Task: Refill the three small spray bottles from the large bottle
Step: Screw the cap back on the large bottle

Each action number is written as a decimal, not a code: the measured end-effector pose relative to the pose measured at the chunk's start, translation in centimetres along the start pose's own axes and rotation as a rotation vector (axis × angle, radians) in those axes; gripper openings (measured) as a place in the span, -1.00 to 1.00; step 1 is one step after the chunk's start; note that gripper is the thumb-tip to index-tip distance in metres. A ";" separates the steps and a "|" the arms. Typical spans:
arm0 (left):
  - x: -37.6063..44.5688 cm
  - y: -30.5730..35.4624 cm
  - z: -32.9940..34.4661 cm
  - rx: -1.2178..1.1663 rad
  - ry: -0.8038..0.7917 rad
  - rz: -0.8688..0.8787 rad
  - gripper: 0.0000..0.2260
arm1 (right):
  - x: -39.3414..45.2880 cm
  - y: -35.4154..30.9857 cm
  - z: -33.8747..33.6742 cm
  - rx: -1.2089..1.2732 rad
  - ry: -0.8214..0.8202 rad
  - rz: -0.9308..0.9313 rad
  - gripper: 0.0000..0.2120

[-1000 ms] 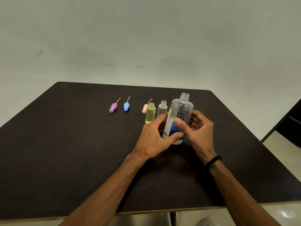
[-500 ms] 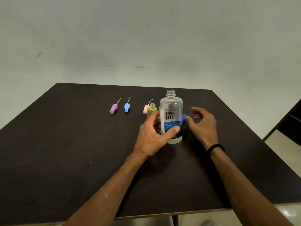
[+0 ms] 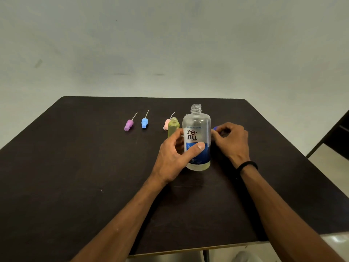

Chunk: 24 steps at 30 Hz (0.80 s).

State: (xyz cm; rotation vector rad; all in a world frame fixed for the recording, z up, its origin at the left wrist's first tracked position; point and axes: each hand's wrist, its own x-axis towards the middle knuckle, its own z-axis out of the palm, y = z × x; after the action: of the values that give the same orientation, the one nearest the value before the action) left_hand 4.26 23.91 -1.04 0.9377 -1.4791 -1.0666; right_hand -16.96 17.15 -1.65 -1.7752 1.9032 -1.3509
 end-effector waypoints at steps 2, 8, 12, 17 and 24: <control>0.1 -0.2 0.1 0.051 0.008 -0.002 -0.48 | -0.3 -0.5 -0.8 0.244 0.080 0.065 -0.83; -0.1 -0.4 0.7 0.228 0.032 0.040 -0.42 | -0.8 -2.1 -3.3 1.106 0.043 0.169 -0.65; 0.0 -0.5 0.8 0.270 0.012 0.042 -0.36 | -1.1 -2.6 -4.1 1.262 -0.094 0.149 -0.71; 0.4 -0.7 0.9 0.261 -0.030 0.042 -0.36 | -1.9 -4.4 -4.0 1.327 -0.214 0.119 -0.85; 0.6 -1.0 0.8 0.265 -0.051 0.059 -0.37 | -3.2 -6.7 -3.7 1.263 -0.262 0.068 -0.69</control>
State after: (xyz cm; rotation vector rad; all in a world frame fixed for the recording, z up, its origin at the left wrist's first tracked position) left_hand 3.35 23.15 -1.82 1.0498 -1.7090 -0.8710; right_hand -14.11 22.64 3.90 -1.0852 0.6017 -1.5966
